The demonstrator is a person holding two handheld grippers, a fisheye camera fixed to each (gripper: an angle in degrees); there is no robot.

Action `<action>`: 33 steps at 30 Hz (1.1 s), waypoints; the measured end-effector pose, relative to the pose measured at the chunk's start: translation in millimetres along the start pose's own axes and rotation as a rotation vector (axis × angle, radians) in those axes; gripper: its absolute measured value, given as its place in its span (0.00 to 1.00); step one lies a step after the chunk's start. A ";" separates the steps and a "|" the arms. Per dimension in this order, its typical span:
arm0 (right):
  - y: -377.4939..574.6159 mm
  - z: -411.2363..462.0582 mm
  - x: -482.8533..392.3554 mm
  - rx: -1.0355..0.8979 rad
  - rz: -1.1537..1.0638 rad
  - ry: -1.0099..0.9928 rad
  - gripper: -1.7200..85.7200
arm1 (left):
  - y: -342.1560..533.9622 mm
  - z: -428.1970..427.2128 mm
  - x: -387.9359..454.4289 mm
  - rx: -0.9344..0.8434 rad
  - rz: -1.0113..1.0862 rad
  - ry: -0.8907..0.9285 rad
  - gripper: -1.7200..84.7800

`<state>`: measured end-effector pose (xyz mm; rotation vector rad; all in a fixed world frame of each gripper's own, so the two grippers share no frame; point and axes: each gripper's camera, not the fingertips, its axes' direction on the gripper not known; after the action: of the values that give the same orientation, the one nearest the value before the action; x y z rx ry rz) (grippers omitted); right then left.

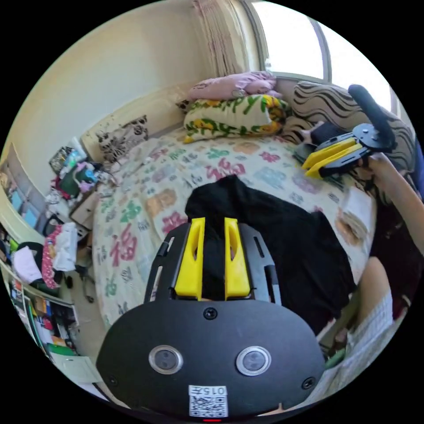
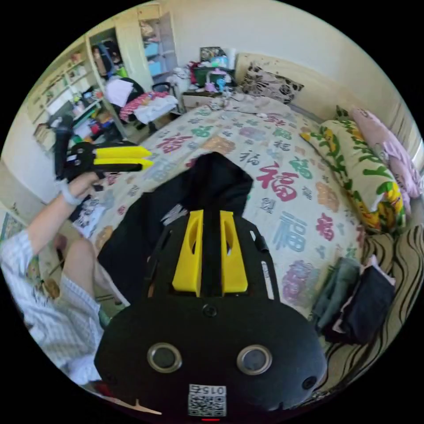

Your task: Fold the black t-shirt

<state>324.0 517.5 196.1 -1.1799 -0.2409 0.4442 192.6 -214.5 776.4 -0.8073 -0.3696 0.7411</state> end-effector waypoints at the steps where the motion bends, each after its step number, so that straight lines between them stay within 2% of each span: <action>1: 28.5 -0.8 2.0 -0.011 -0.020 -0.042 0.11 | 23.4 6.6 0.5 -0.027 -0.004 0.008 0.10; 4: 118.7 14.6 9.2 -0.105 0.050 -0.079 0.12 | 148.4 46.3 -7.5 -0.255 -0.139 0.100 0.11; 6: 172.9 32.3 18.1 -0.220 0.179 -0.155 0.12 | 244.0 72.0 -18.5 -0.432 -0.342 0.230 0.13; 8: 233.5 51.1 28.5 -0.318 0.392 -0.308 0.14 | 296.4 80.9 -23.4 -0.483 -0.469 0.325 0.14; 9: 244.0 54.3 30.1 -0.334 0.429 -0.337 0.14 | 318.7 86.9 -27.3 -0.509 -0.532 0.346 0.15; 11: 263.0 62.0 34.8 -0.381 0.493 -0.403 0.15 | 334.0 100.1 -35.3 -0.524 -0.583 0.384 0.16; 14: 255.8 68.2 47.1 -0.417 0.496 -0.350 0.13 | 332.1 139.0 -49.5 -0.581 -0.602 0.446 0.15; 17: 248.8 61.9 63.4 -0.458 0.452 -0.319 0.07 | 323.3 162.4 -60.6 -0.639 -0.558 0.439 0.10; 18: 248.8 58.7 66.3 -0.448 0.445 -0.330 0.06 | 322.7 164.7 -64.5 -0.608 -0.552 0.496 0.07; 19: 249.3 51.5 72.6 -0.411 0.436 -0.411 0.06 | 323.6 165.3 -67.2 -0.593 -0.567 0.534 0.06; 20: 250.9 43.8 81.0 -0.378 0.462 -0.507 0.05 | 324.8 160.9 -72.4 -0.561 -0.581 0.569 0.04; 22: 254.6 27.3 93.8 -0.349 0.487 -0.546 0.04 | 326.4 144.1 -78.0 -0.515 -0.574 0.557 0.03; 26: 269.1 -20.1 123.5 -0.354 0.497 -0.453 0.03 | 334.7 102.7 -85.9 -0.400 -0.592 0.618 0.02; 33: 289.2 -52.0 146.6 -0.422 0.531 -0.463 0.03 | 333.5 94.2 -55.2 -0.463 -0.535 0.595 0.02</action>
<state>415.3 630.1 -98.5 -1.5461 -0.4358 1.1811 -49.6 -51.0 582.2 -1.2502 -0.1987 -0.1095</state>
